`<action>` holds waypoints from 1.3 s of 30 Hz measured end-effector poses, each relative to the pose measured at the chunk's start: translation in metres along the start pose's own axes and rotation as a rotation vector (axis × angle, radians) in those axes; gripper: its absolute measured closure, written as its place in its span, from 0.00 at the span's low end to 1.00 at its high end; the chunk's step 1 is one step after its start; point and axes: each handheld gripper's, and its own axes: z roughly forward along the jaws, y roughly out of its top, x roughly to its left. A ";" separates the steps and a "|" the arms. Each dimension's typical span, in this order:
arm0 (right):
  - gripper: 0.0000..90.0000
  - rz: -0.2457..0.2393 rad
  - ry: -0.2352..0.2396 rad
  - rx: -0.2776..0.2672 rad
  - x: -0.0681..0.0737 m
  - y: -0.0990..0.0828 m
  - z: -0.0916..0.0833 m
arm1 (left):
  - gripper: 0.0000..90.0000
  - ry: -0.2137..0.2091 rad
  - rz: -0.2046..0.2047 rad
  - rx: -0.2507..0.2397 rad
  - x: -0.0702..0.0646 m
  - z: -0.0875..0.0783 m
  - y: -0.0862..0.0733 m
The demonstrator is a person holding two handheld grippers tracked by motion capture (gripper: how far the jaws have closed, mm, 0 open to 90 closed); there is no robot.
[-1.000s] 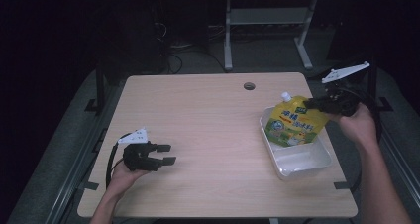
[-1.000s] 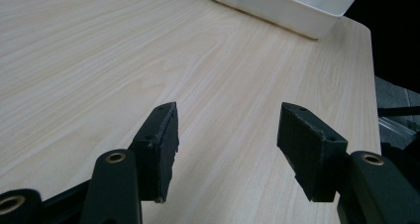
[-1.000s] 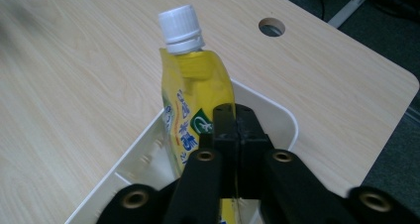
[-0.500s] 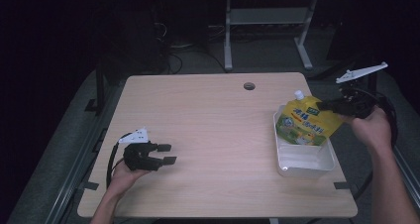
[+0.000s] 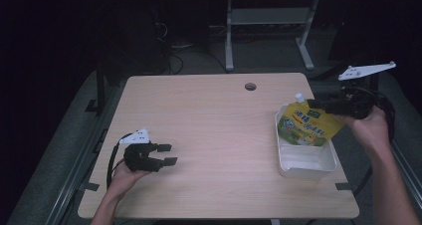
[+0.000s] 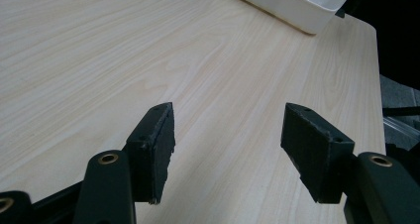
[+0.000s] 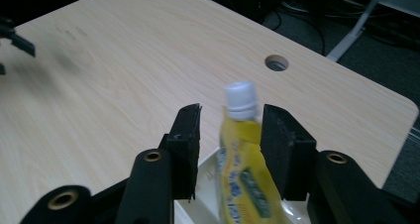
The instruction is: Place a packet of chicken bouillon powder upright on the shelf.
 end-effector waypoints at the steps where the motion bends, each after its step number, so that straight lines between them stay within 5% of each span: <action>1: 0.64 0.000 0.000 0.000 0.000 0.000 0.000 | 0.41 0.001 0.000 0.001 0.000 0.000 0.000; 15: 0.59 -0.082 0.033 0.034 0.038 -0.010 -0.005 | 0.40 0.007 0.007 0.010 -0.002 0.001 0.000; 24: 0.57 -0.043 0.007 0.043 0.042 -0.038 -0.020 | 0.39 0.007 0.010 0.009 -0.003 0.001 0.000; 29: 0.54 -0.015 0.036 0.035 0.056 -0.053 -0.021 | 0.39 0.007 0.014 0.016 -0.003 0.001 0.000; 39: 0.49 0.006 0.109 0.039 0.087 -0.072 0.008 | 0.38 0.011 0.017 0.018 -0.004 0.002 0.000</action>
